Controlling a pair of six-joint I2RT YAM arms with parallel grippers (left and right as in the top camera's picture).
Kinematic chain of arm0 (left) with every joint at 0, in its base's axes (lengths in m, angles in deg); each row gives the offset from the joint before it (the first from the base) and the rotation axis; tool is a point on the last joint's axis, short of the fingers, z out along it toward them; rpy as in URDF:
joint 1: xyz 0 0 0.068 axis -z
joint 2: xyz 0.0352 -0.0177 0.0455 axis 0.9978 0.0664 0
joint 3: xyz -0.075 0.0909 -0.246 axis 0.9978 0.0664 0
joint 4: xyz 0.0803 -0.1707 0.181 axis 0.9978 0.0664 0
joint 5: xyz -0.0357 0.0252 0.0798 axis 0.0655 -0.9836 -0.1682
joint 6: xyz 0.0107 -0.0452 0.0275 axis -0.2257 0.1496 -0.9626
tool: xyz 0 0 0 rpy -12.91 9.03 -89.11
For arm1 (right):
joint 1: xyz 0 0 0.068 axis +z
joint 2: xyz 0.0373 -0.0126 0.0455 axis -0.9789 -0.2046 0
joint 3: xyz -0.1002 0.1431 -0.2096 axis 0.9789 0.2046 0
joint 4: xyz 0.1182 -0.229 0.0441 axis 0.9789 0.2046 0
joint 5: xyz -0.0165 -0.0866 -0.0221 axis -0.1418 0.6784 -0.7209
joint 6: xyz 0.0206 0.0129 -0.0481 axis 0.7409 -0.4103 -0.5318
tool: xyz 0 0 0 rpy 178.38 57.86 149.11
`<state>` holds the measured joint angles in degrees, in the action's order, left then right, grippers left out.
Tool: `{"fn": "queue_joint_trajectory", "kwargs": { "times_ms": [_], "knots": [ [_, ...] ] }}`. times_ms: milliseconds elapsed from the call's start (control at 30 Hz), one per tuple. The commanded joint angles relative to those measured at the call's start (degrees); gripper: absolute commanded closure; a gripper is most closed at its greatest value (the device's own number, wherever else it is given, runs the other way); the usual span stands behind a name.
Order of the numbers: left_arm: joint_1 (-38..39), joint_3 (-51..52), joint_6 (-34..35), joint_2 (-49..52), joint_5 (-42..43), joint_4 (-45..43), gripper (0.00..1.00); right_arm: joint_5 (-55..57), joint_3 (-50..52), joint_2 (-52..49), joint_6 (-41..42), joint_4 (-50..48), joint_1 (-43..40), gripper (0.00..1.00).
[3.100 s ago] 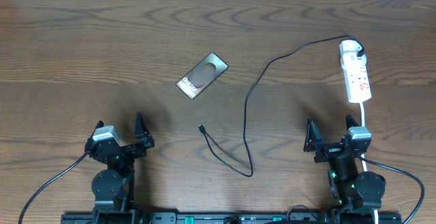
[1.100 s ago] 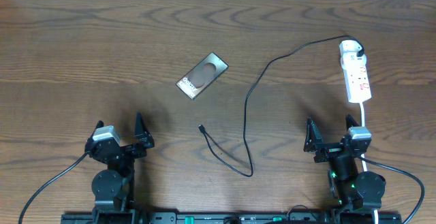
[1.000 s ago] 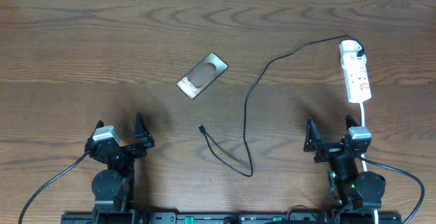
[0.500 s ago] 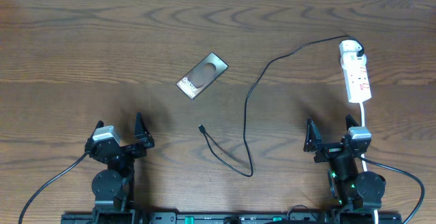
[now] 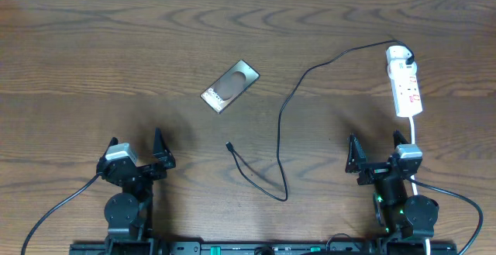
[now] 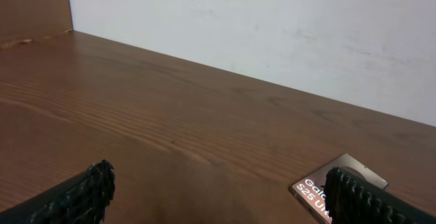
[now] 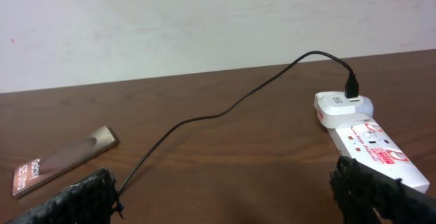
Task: Plug charger to phone and switch on socket
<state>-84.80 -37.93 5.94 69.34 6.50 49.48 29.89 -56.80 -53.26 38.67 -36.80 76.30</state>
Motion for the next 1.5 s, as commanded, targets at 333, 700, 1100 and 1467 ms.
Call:
{"fn": "queue_joint_trajectory", "kwargs": {
  "times_ms": [333,700,1100,1467],
  "knots": [
    [0.07,1.05,-0.94,-0.39,-0.76,2.19,0.00,0.68,0.26,0.42,-0.83,0.07,0.48,0.01],
    [0.07,1.05,-0.90,0.04,9.64,2.62,0.00,0.68,0.26,0.42,-0.83,0.09,0.48,0.01],
    [0.09,0.94,2.80,11.65,20.52,-4.61,0.00,0.68,0.26,0.42,-0.83,0.09,0.48,0.01],
    [0.11,-15.45,0.85,35.43,27.32,-8.00,0.00,0.68,0.26,0.42,-0.85,0.09,0.48,0.01]
  ]
}}
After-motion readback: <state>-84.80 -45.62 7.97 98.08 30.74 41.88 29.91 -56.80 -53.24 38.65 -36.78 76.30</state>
